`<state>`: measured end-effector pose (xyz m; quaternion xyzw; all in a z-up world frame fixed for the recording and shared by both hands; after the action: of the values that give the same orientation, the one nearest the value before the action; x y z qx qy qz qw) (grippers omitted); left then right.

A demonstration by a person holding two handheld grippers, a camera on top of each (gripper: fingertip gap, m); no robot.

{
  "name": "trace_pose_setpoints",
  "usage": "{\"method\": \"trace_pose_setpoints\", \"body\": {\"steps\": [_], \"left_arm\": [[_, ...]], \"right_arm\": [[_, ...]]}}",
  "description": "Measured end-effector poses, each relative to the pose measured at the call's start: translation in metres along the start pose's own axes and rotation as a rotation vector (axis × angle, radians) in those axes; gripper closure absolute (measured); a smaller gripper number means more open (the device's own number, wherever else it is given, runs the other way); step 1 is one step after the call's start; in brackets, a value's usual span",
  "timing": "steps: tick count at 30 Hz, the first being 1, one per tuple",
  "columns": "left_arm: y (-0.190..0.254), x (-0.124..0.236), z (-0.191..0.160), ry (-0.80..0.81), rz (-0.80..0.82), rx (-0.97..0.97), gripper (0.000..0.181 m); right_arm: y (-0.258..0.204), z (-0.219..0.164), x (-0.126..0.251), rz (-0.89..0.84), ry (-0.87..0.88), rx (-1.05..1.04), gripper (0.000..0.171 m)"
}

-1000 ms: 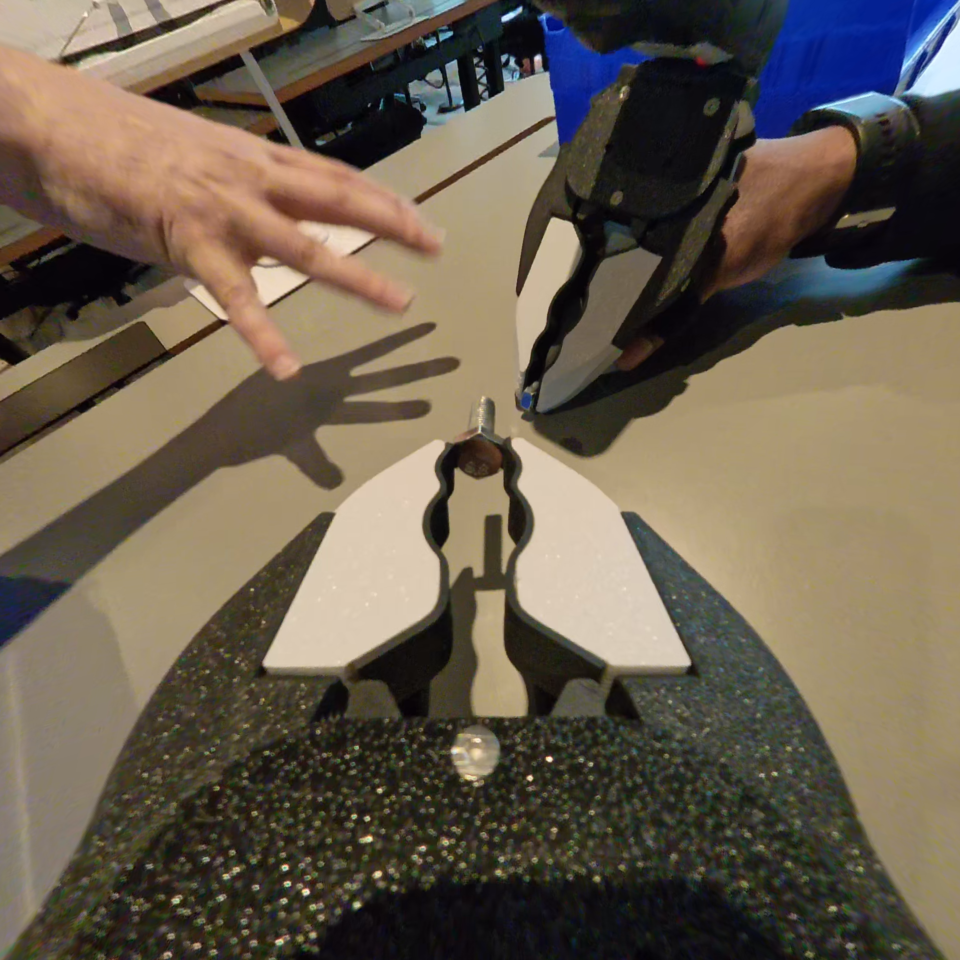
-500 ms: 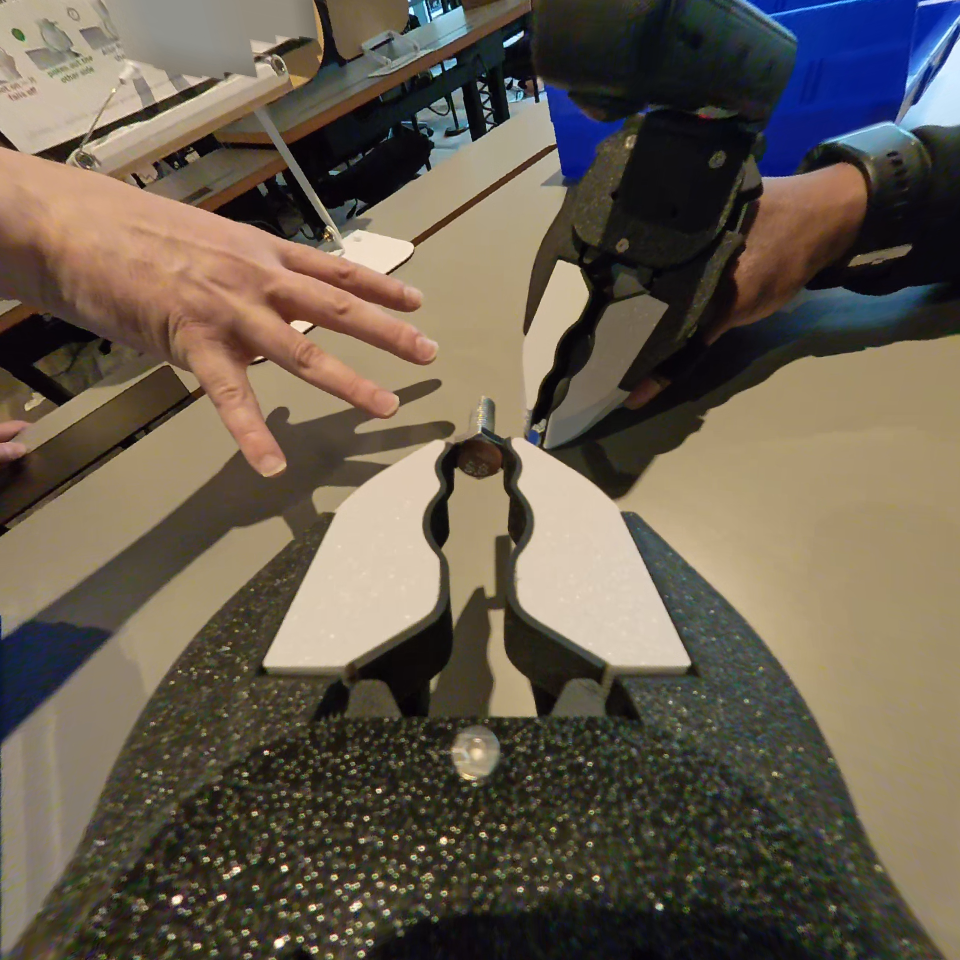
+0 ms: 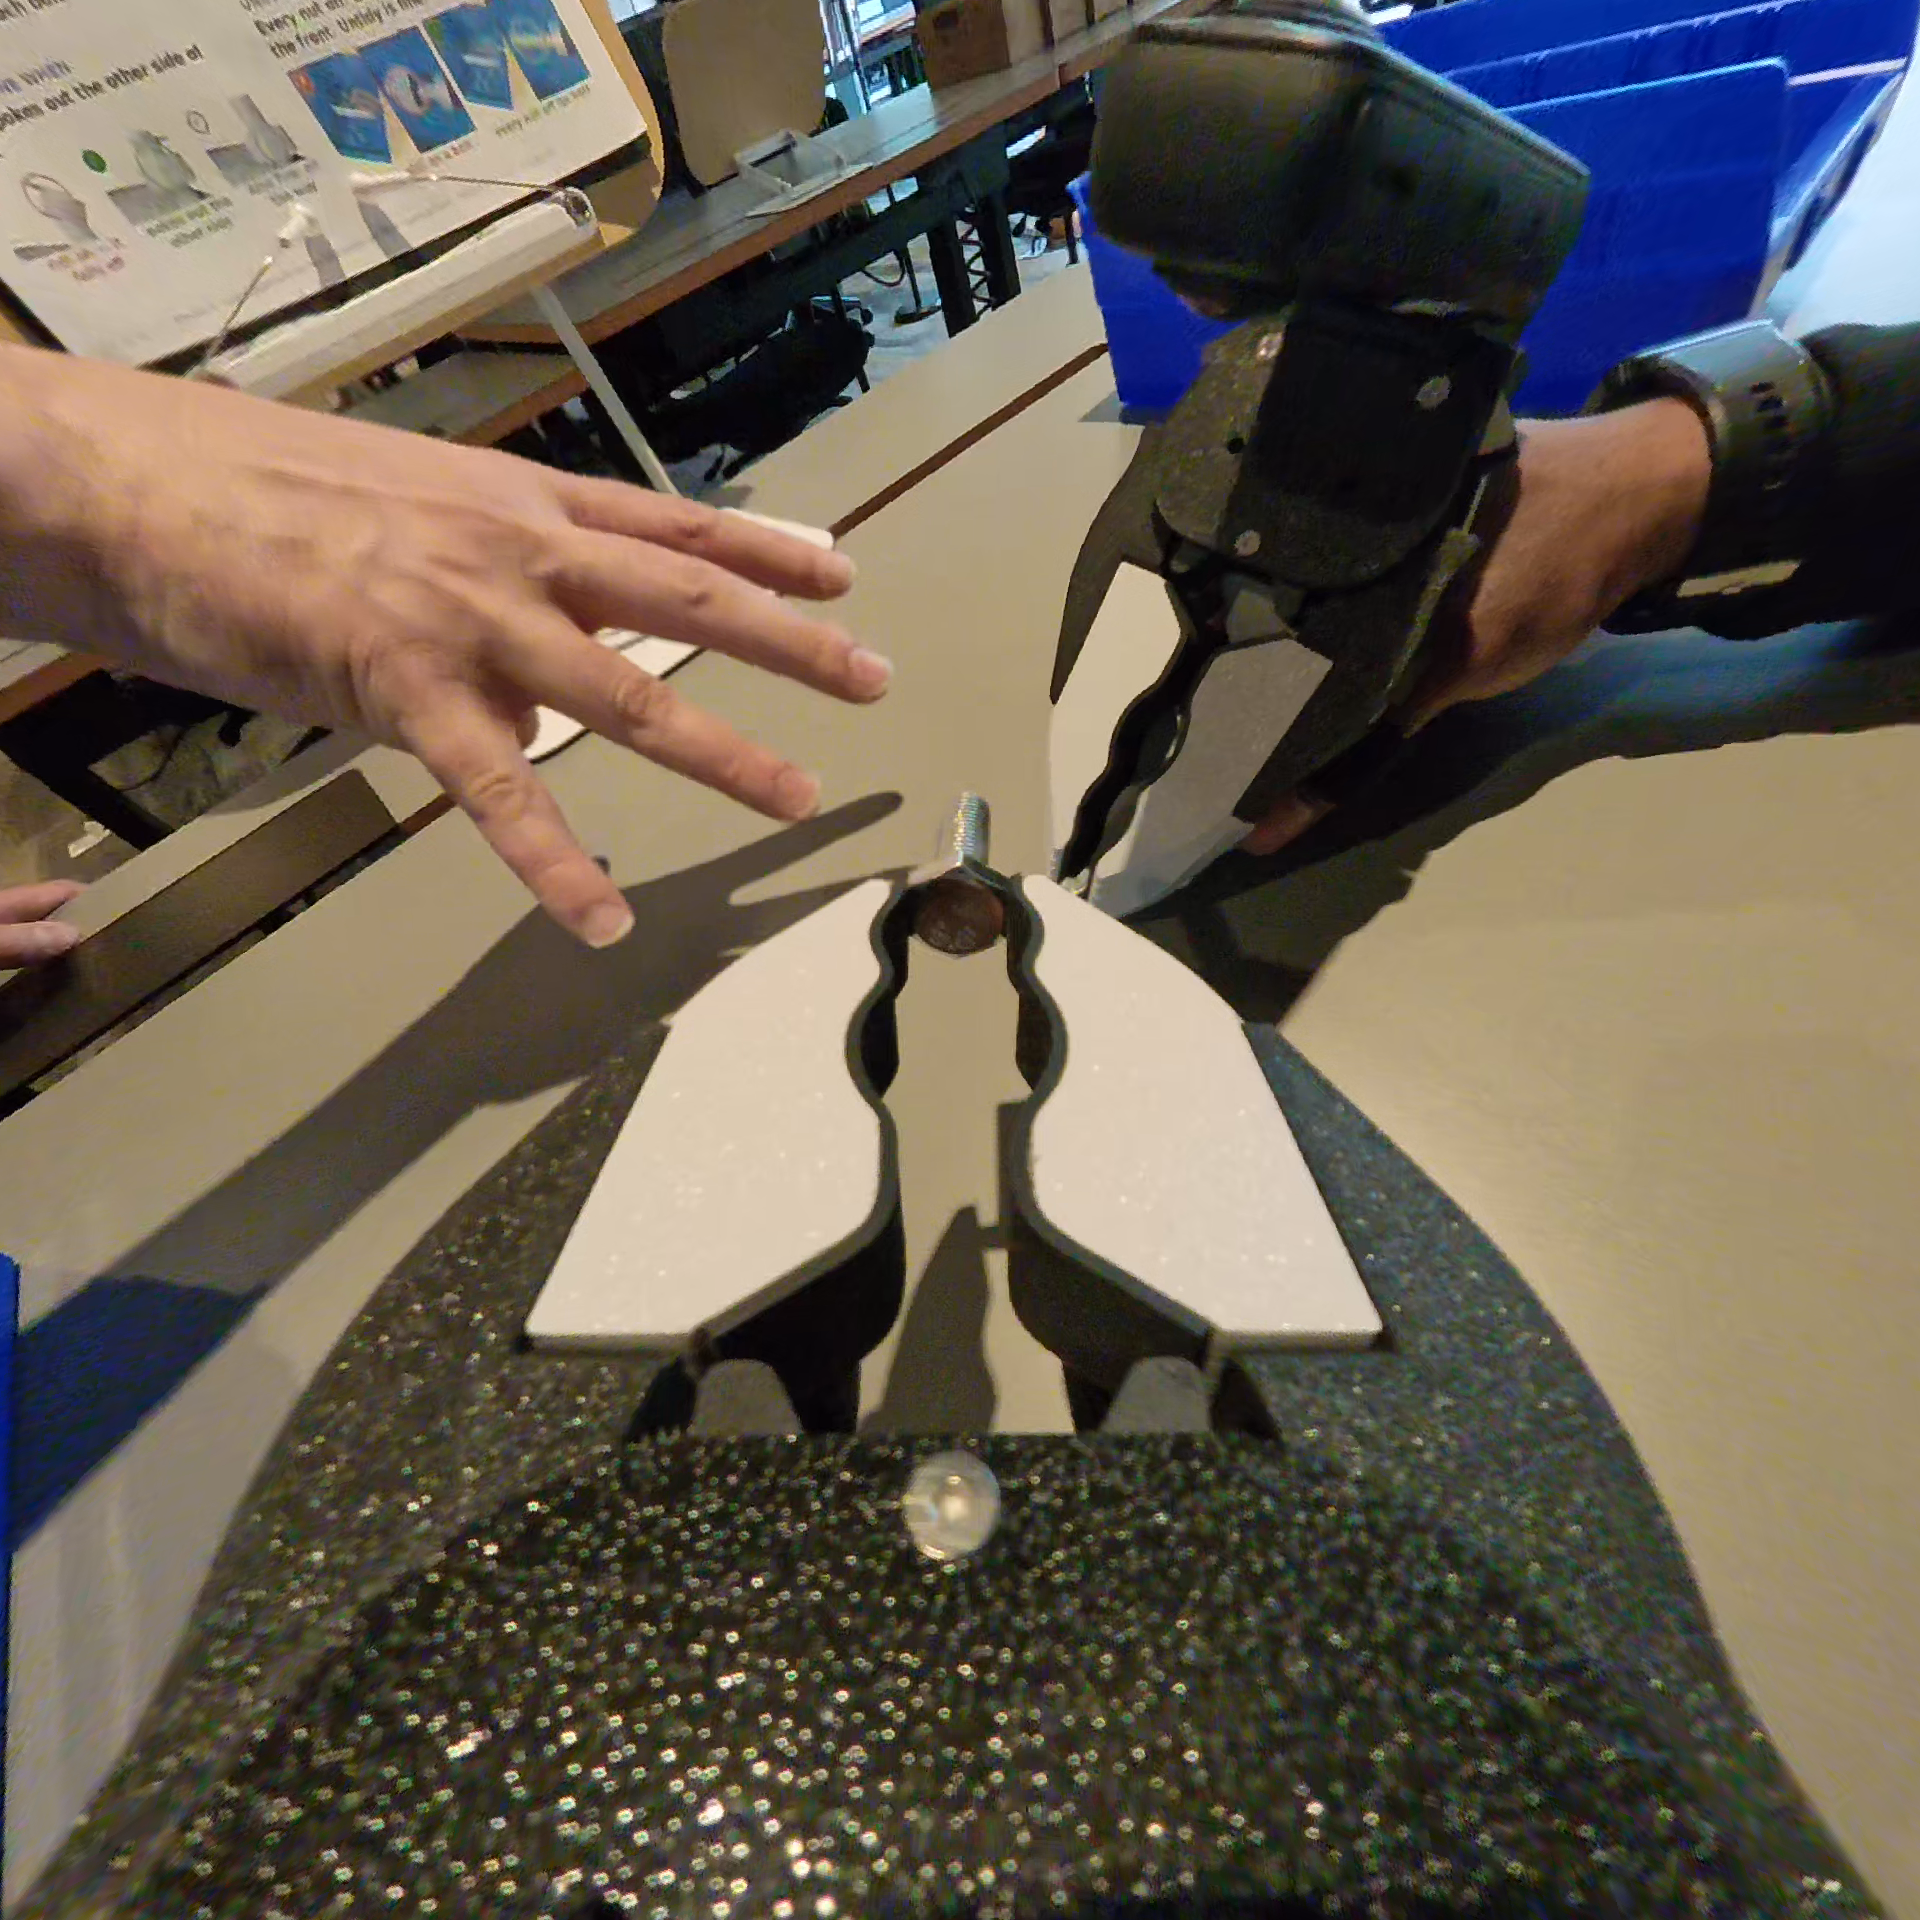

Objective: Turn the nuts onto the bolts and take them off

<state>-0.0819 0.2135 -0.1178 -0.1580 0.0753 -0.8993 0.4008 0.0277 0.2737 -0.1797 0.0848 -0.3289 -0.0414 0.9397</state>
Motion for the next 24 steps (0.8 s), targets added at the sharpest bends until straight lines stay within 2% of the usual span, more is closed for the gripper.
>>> {"method": "trace_pose_setpoints", "body": {"steps": [24], "left_arm": [[0.013,0.021,-0.019,-0.010,0.054,0.032,0.164]], "right_arm": [[0.000,0.000,0.000,-0.025,0.000,0.005,0.163]]}}
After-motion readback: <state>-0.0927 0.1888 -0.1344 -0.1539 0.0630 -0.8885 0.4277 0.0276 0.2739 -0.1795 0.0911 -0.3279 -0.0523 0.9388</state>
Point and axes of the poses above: each gripper's, where its closed fingertips meet, x back along the fingers, z out of its top, y = z × x across the jaws, the point moved 5 cm from there along x, back along the fingers, and after that the axes turned 5 degrees about y, right-handed, at the moved point
